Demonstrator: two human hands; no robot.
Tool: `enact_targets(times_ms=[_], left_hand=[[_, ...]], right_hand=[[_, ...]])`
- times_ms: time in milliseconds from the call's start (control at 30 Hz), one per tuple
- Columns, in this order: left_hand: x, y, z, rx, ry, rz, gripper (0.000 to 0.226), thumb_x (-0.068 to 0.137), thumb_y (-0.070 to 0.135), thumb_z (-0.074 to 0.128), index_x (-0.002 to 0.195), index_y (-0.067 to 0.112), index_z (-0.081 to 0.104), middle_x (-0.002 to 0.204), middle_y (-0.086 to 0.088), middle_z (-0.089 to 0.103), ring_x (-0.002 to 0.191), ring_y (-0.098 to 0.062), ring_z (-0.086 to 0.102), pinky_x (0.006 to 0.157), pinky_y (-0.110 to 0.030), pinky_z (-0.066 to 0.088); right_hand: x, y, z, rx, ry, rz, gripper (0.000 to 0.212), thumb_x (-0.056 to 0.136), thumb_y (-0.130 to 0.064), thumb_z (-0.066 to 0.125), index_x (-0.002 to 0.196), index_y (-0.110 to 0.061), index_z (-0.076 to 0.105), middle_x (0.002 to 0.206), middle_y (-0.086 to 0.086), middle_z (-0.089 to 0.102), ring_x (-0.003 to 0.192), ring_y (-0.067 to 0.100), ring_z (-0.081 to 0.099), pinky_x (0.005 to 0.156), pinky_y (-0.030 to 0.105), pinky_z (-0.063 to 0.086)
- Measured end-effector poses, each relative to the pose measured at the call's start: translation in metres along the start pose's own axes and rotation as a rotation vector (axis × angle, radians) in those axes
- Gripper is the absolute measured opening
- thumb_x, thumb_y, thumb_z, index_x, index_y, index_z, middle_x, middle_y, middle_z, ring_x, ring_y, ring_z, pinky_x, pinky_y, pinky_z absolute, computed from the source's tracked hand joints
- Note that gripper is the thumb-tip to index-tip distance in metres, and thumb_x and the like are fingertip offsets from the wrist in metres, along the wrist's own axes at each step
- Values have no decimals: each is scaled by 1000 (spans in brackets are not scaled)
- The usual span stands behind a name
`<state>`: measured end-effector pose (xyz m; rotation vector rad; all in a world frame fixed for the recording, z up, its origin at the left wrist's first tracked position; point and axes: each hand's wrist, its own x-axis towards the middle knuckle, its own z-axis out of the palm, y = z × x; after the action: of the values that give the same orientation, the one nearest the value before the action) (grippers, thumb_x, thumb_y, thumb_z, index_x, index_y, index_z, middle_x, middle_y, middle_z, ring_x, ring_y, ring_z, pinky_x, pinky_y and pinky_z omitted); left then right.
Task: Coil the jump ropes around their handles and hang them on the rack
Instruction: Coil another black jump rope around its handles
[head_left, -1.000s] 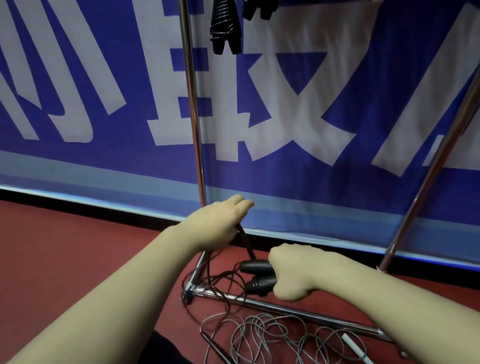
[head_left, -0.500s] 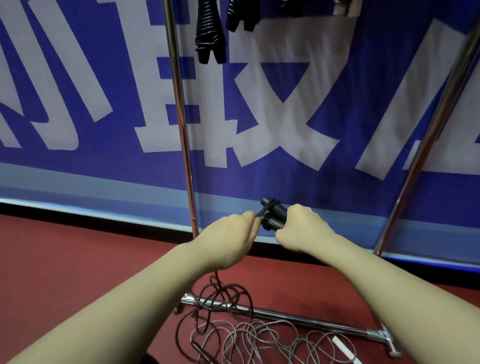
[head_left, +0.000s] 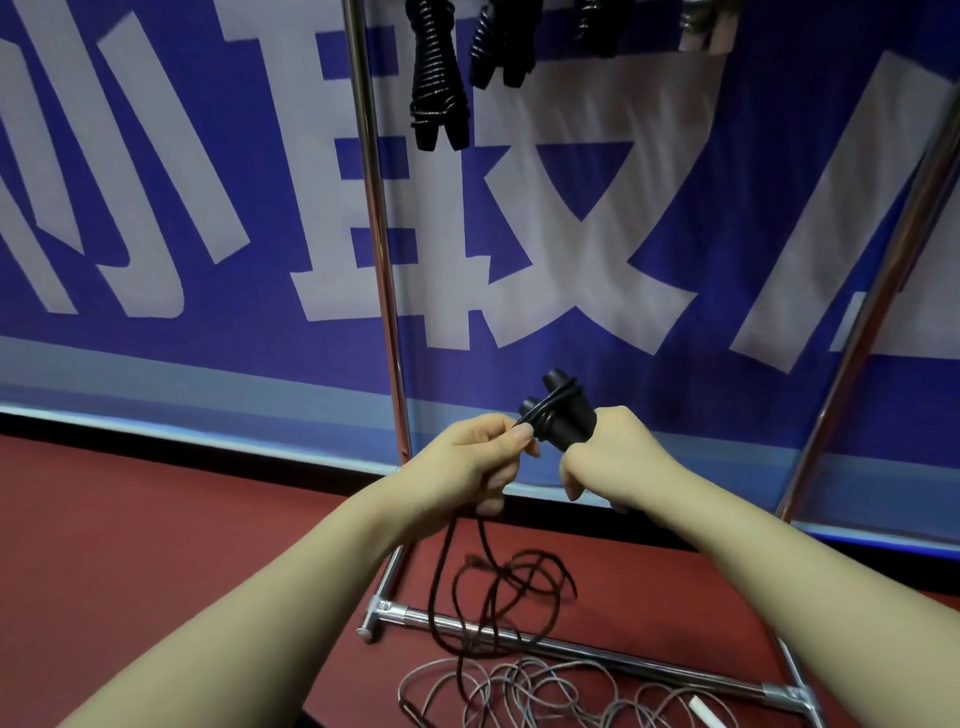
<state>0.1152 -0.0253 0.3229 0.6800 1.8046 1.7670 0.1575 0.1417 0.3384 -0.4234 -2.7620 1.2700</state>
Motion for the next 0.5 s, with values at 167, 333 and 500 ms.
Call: enact_targets(times_ms=[167, 333, 500], left_hand=[[-4, 6, 0, 53, -51, 14, 42, 94, 42, 45, 114, 5, 51, 51, 0, 34, 38, -9, 18, 37, -18, 19], [-3, 9, -5, -17, -105, 53, 64, 91, 53, 44, 113, -6, 56, 50, 1, 29, 39, -9, 14, 36, -16, 18], [-8, 11, -11, -9, -207, 143, 38, 67, 71, 70, 69, 33, 67, 49, 10, 36, 41, -3, 23, 41, -14, 21]], right_hand=[[-9, -7, 0, 197, -89, 18, 28, 61, 6, 65, 63, -12, 44, 45, 2, 32, 41, 19, 28, 44, 24, 25], [-11, -12, -1, 410, -204, 34, 36, 62, 14, 57, 66, -13, 35, 45, 3, 28, 39, 17, 23, 43, 22, 24], [-22, -12, -3, 469, -399, -72, 40, 52, 14, 53, 66, -15, 28, 52, 2, 26, 39, 13, 20, 43, 19, 21]])
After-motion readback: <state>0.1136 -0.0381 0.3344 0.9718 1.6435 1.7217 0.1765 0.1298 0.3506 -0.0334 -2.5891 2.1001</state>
